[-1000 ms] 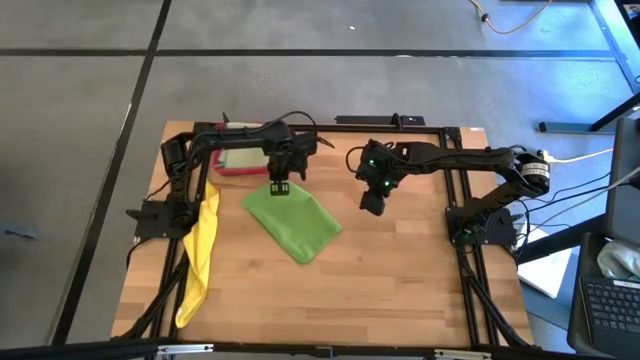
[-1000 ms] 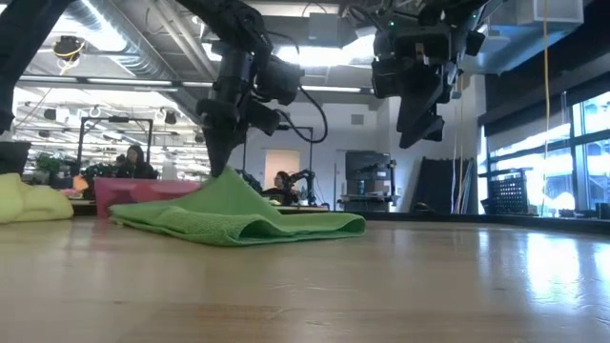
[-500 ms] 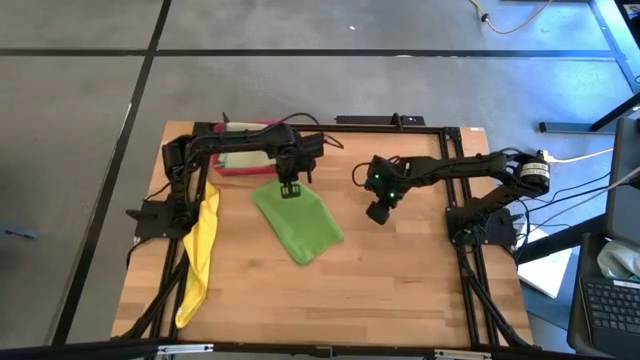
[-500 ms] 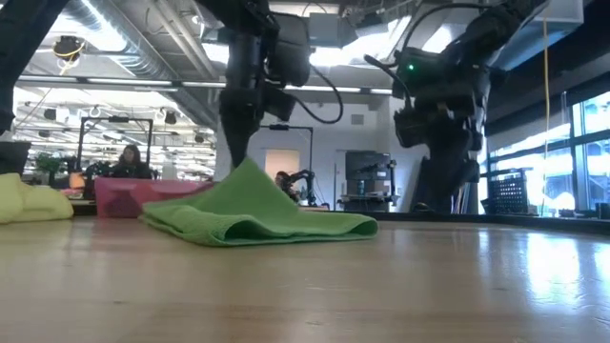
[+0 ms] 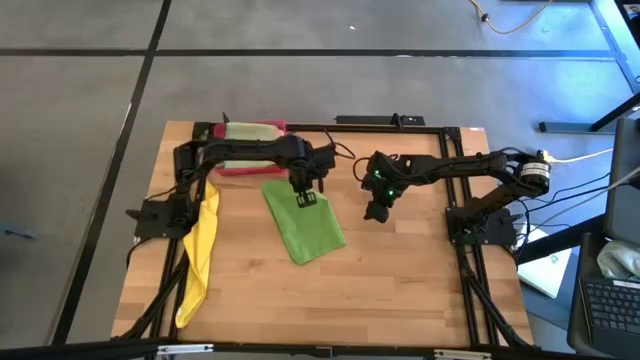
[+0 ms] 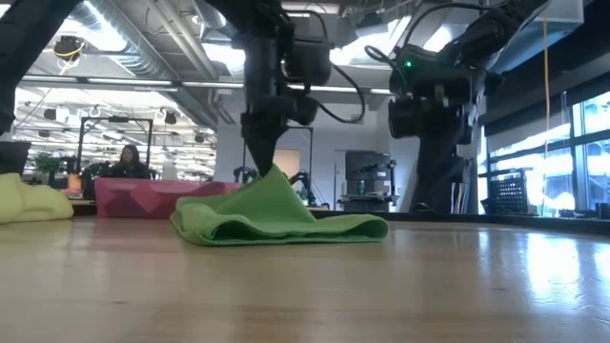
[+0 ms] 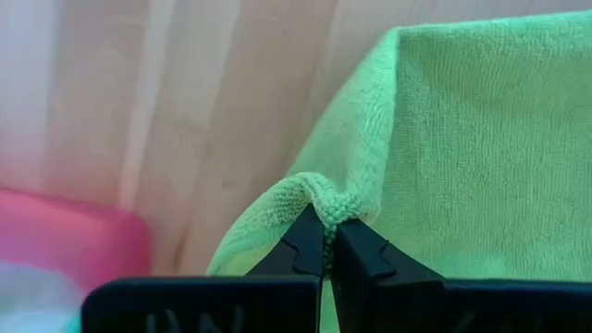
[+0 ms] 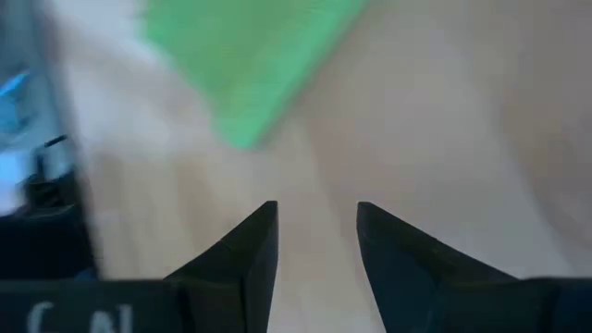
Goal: Fold microfiber towels
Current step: Fold the green microfiber towel
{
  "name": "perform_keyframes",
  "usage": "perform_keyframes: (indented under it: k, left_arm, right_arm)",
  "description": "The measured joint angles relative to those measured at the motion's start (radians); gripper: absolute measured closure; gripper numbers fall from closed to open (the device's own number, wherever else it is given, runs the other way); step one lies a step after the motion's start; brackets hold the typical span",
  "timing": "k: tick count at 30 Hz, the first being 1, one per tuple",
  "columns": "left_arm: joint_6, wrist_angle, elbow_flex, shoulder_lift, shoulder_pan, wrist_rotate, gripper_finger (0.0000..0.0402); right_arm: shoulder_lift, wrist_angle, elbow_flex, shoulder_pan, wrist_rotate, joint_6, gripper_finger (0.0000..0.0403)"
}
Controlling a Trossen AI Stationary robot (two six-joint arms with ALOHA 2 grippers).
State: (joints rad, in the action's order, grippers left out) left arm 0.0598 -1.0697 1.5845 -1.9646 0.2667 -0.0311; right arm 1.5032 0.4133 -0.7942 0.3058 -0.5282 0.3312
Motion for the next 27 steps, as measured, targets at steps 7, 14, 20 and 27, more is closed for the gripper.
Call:
perform_keyframes:
  k: [7, 14, 20, 27]
  left_arm:
    - [0.016, -0.05, 0.162, -0.087, -0.02, -0.018, 0.04]
    - [0.019, -0.122, 0.277, -0.085, 0.003, -0.05, 0.0401]
    - [0.016, -0.127, 0.286, -0.085, 0.026, -0.031, 0.04]
    - [0.02, -0.106, 0.287, -0.085, 0.038, -0.005, 0.0399]
  right_arm:
    - [0.0, -0.083, -0.038, -0.001, -0.035, -0.225, 0.0251]
    - [0.0, -0.13, -0.158, 0.002, 0.215, -0.422, 0.0251]
    - [-0.001, -0.297, -0.22, -0.002, 0.208, -0.385, 0.0251]
    - [0.031, -0.32, -0.198, 0.0, 0.273, -0.281, 0.0212]
